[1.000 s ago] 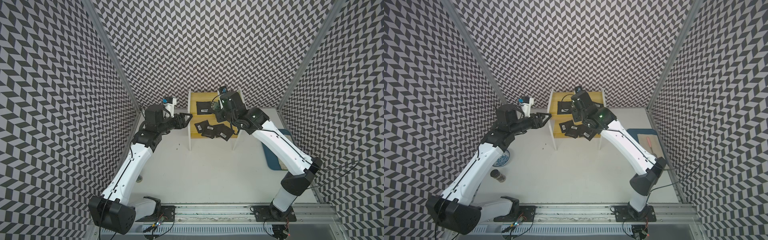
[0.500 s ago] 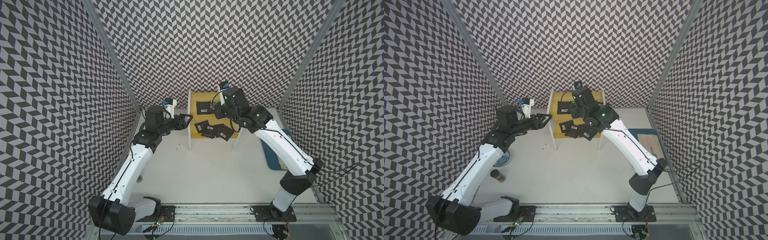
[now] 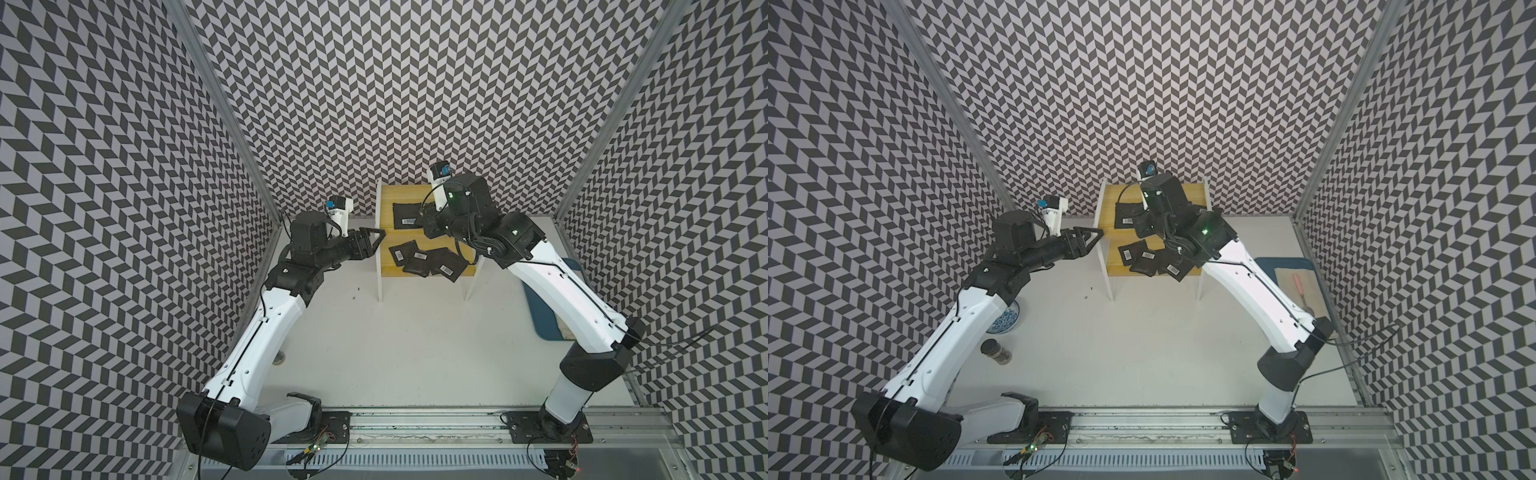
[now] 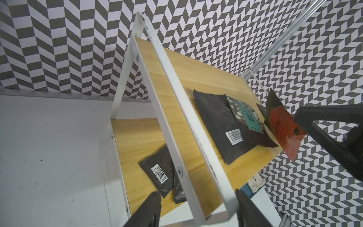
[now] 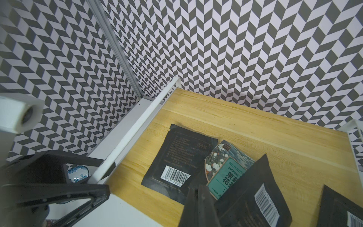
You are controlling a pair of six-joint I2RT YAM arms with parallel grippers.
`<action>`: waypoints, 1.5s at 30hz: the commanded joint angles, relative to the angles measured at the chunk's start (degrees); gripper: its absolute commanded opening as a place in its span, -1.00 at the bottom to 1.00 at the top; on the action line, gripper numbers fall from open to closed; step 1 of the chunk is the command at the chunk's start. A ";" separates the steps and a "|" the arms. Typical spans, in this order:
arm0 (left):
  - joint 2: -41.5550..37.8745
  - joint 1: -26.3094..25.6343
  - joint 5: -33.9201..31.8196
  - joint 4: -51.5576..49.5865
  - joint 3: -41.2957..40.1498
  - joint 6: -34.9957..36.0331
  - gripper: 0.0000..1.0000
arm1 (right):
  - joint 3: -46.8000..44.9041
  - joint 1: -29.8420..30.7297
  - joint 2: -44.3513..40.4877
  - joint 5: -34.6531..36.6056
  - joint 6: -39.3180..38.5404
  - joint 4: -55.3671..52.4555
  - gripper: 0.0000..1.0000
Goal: Remove the tea bags from the shelf
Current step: Pick up the tea bag from the shelf, then place the tea bag at the center of the board.
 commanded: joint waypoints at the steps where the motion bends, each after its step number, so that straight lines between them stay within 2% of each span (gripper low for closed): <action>1: -1.04 -0.24 0.89 1.55 0.41 0.02 0.27 | 2.56 0.99 -2.60 -0.13 -1.19 4.09 -1.00; 11: -1.79 -0.24 0.91 0.98 0.76 -0.10 0.27 | -1.44 4.65 -9.04 2.74 -1.99 4.68 -1.00; 17: -2.65 -0.24 0.82 0.52 1.12 0.05 0.27 | -8.48 7.12 -16.19 3.11 -2.09 5.57 -1.00; 22: -3.75 -0.24 0.52 -0.11 1.30 0.24 0.30 | -21.55 9.74 -24.69 4.20 -2.32 7.77 -1.00; 33: -4.78 -0.20 0.06 -0.82 1.03 0.80 0.32 | -60.02 10.26 -43.89 5.47 3.55 15.61 -1.00; 39: -5.57 -0.20 0.03 -0.75 0.12 0.67 0.33 | -75.07 10.26 -46.94 6.11 7.15 22.23 -1.00; 45: -6.52 -0.11 0.03 -0.74 -1.23 0.58 0.33 | -81.85 9.49 -44.25 12.27 11.74 25.80 -1.00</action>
